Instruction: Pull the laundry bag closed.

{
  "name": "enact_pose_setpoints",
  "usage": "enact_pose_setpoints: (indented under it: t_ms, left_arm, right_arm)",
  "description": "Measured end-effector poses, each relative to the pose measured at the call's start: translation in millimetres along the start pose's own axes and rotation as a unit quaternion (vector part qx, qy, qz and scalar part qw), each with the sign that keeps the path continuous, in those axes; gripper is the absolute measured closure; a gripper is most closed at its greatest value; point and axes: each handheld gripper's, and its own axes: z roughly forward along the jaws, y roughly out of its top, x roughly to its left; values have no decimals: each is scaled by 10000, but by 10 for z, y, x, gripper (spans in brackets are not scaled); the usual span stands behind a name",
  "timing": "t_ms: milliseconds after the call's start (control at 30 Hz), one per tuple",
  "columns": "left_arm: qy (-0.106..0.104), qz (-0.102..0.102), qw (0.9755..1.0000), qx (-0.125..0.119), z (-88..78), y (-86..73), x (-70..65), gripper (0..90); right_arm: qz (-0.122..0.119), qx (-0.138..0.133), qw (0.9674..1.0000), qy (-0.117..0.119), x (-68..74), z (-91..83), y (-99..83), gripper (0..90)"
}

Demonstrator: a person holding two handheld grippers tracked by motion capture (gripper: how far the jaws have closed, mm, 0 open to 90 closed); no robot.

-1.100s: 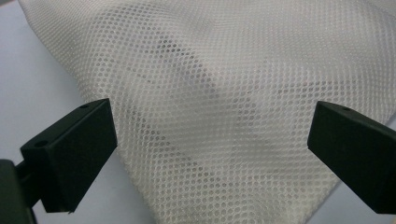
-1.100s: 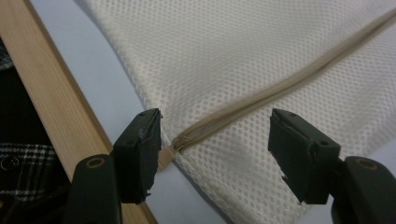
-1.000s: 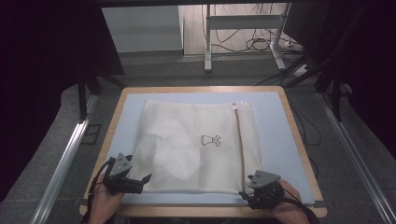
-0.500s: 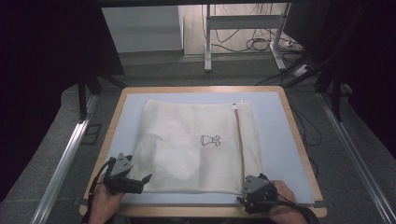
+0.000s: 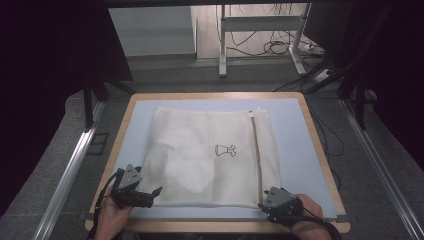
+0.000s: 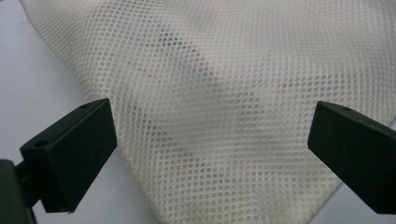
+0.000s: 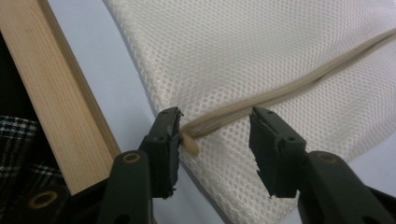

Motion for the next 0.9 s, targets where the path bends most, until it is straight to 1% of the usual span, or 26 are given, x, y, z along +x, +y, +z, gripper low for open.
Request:
enact_pose_setpoints:
  t_ms: [67,100,233,267,367,400,567,700,733,900]
  left_arm:
    - [4,2,10000,-4,0,0,0,12]
    - [3,2,10000,-6,-1,0,0,12]
    - [1,4,10000,3,1,0,0,12]
    - [1,2,10000,6,2,1,-2,12]
    - [-1,9,10000,9,5,3,-5,12]
    - [1,9,10000,11,6,3,-5,11]
    - [4,23,10000,31,11,3,-7,11]
    - [4,27,10000,33,12,4,-9,11]
    - [5,29,10000,33,12,4,-8,11]
    - [8,32,10000,38,14,4,-9,11]
  right_arm:
    - [17,39,10000,-14,-13,8,-11,562]
    - [24,70,10000,15,-21,12,-17,574]
    - [67,89,9996,265,-37,36,-23,630]
    - [73,91,9996,275,-32,46,-22,636]
    - [114,121,9990,426,-34,82,-11,660]
    - [128,144,9988,442,-42,94,-6,665]
    - [263,58,9979,589,-76,88,-2,696]
    - [390,-43,9963,771,-105,74,-10,714]
    - [390,-43,9963,771,-105,74,-10,714]
    - [428,-128,9947,922,-114,65,-8,738]
